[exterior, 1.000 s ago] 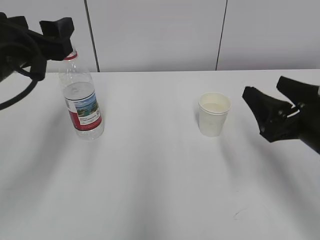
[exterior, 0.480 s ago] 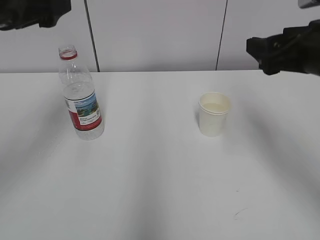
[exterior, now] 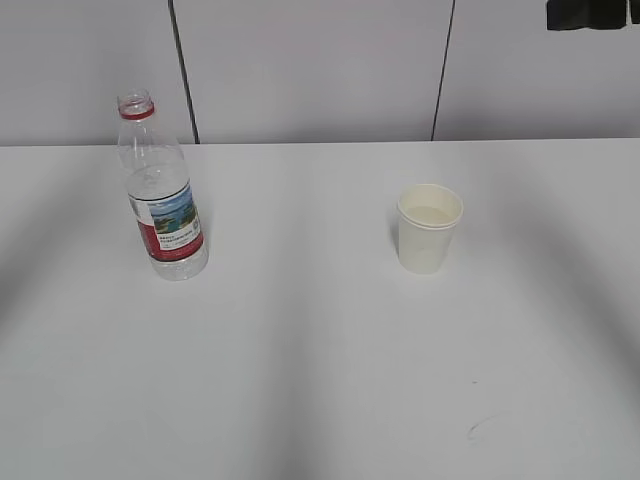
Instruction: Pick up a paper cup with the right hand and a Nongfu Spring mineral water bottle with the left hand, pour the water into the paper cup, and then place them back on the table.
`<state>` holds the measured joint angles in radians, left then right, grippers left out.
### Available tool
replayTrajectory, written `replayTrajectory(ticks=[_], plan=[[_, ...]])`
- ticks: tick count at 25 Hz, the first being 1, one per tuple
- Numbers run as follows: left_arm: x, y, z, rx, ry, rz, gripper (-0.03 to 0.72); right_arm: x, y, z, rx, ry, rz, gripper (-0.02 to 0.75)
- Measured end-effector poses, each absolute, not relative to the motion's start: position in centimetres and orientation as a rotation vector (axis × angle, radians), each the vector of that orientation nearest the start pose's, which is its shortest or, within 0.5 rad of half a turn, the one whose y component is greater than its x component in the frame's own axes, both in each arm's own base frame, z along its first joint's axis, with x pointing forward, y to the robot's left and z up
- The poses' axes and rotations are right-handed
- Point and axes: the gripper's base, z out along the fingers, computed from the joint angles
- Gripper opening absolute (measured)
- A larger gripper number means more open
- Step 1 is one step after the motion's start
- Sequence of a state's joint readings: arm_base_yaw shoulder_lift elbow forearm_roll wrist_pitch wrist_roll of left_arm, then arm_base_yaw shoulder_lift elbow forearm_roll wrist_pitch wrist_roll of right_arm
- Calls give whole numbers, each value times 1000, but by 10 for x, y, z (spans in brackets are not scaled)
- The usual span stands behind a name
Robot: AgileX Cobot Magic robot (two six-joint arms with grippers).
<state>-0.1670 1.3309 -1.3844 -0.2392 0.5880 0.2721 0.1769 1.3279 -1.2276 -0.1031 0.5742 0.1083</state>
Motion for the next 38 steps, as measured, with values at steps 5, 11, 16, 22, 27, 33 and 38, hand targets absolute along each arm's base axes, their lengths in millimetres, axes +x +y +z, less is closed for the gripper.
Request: replayTrajectory(ticks=[5, 11, 16, 22, 27, 33, 38], plan=[[276, -44, 423, 336, 2250, -131, 554, 278, 44, 393, -106, 2340, 46, 586], [259, -34, 407, 255, 2537, -75, 554, 262, 41, 388, -99, 2582, 7, 585], [256, -27, 405, 135, 2595, -3, 554, 265, 42, 376, -97, 2686, 13, 585], [256, -26, 403, -23, 2608, -39, 554, 265, 43, 376, -97, 2694, 15, 585], [244, -25, 378, -32, 2687, -31, 554, 265, 42, 375, -99, 2695, 3, 585], [219, -22, 358, -35, 2742, -22, 554, 257, 45, 379, -90, 2687, 77, 585], [189, -19, 353, -33, 2726, -24, 554, 225, 49, 373, -75, 2705, 226, 585]])
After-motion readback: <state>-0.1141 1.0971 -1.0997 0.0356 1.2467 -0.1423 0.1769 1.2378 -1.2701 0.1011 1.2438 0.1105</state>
